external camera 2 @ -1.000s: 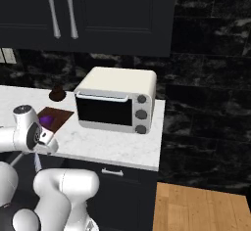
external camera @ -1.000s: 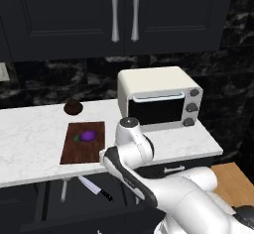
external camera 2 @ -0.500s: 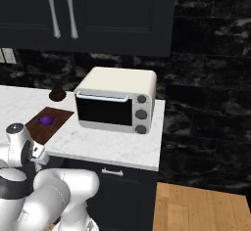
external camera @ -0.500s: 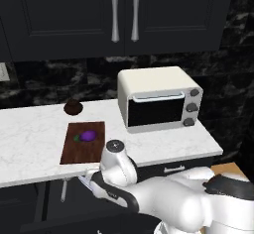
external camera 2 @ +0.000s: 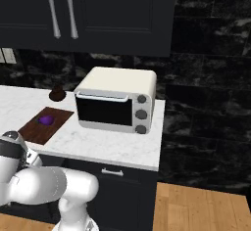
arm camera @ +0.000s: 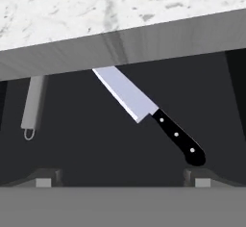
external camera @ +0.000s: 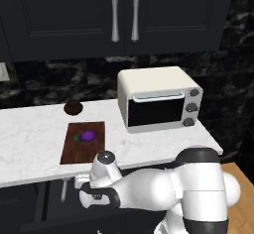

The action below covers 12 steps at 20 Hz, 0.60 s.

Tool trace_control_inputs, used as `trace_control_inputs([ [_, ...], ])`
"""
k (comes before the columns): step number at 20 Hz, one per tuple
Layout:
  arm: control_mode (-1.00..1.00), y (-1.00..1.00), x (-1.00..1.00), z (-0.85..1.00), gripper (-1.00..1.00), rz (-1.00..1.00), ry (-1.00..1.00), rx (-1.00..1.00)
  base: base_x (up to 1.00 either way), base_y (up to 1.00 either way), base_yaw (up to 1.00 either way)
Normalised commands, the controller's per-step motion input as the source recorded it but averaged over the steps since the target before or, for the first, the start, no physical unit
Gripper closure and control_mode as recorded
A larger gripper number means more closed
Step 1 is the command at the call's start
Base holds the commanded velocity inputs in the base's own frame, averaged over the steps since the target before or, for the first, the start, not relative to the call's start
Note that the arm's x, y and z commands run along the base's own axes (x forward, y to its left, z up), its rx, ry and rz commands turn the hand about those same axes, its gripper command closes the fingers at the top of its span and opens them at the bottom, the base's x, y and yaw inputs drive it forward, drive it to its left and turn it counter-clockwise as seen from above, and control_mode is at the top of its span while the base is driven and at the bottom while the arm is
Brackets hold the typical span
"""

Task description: Place the appropriate cutting tool for cutting the eggplant skin on the cutting board.

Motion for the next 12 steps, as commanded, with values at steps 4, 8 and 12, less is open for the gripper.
trace_control_inputs([
  [4, -1.00, 0.40, -0.21, -0.16, -1.00, 0.00, 0.01, 0.03, 0.00, 0.00, 0.00],
  [8, -1.00, 0.32, -0.58, -0.13, -1.00, 0.00, 0.07, 0.01, 0.00, 0.00, 0.00],
  [12, -1.00, 0.20, -0.81, -0.19, -1.00, 0.00, 0.07, 0.02, 0.00, 0.00, 0.00],
])
